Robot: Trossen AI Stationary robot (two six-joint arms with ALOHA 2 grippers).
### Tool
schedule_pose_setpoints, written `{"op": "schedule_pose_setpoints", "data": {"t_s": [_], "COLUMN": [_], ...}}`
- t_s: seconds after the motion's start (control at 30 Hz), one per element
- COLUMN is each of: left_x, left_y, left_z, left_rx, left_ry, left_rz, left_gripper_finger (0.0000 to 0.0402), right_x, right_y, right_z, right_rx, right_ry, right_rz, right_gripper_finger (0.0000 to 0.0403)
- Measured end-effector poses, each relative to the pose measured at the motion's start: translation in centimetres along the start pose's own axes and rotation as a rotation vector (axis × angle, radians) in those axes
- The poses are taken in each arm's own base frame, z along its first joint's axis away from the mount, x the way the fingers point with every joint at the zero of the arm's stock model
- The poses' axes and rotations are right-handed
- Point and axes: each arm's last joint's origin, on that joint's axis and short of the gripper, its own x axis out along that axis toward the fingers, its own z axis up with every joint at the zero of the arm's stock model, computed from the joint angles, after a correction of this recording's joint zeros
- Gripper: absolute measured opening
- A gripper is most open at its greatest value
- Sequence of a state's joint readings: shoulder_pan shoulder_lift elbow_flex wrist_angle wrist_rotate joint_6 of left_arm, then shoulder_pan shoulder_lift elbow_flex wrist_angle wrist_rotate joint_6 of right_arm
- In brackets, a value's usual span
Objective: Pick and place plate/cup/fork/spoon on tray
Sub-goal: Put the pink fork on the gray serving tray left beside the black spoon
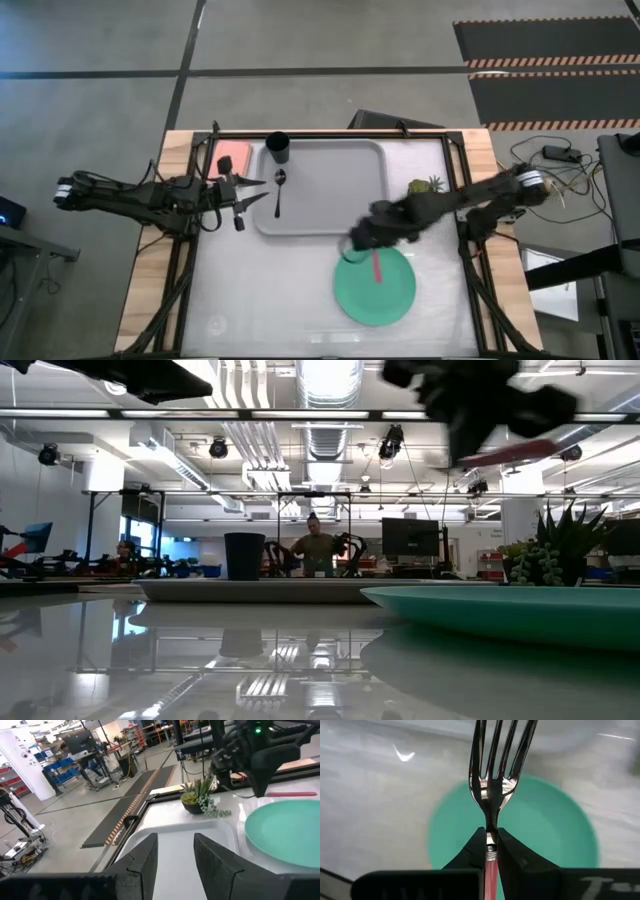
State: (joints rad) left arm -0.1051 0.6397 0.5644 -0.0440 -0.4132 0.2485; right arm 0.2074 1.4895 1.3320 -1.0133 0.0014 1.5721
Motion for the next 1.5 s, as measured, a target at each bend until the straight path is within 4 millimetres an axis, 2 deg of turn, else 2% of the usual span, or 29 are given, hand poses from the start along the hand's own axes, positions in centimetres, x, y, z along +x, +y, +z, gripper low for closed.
{"op": "schedule_pose_setpoints", "data": {"t_s": [0.17, 0.4, 0.6, 0.8, 0.93, 1.1, 1.5], "left_x": [-0.7, -1.1, -1.2, -1.4, -1.6, -1.8, -2.0], "left_y": [0.3, 0.4, 0.4, 0.5, 0.6, 0.7, 0.8], "left_z": [-0.3, -0.3, -0.6, -0.5, -0.5, -0.4, -0.4], "left_rx": [0.003, 0.002, 0.009, 0.005, 0.001, -0.002, 0.014], "left_ry": [0.013, -0.002, 0.014, 0.007, -0.002, -0.01, -0.017], "left_rz": [-0.003, -0.004, -0.013, -0.011, -0.009, -0.007, -0.005], "left_gripper_finger": [0.0109, 0.0109, 0.0109, 0.0109, 0.0109, 0.0109, 0.0109], "right_x": [0.9, 4.0, 6.8, 9.3, 11.0, 12.6, 13.7], "right_y": [4.8, 8.9, 10.4, 11.0, 10.9, 10.5, 10.8], "right_z": [5.7, 14.1, 19.7, 24.4, 26.0, 26.2, 26.6], "right_rx": [-0.032, -0.038, -0.045, -0.027, -0.001, 0.031, 0.069], "right_ry": [-0.009, 0.051, 0.08, 0.083, 0.11, 0.112, 0.008], "right_rz": [0.041, 0.091, 0.078, 0.118, 0.151, 0.106, 0.092], "right_gripper_finger": [0.0013, 0.0013, 0.0013, 0.0013, 0.0013, 0.0013, 0.0013]}}
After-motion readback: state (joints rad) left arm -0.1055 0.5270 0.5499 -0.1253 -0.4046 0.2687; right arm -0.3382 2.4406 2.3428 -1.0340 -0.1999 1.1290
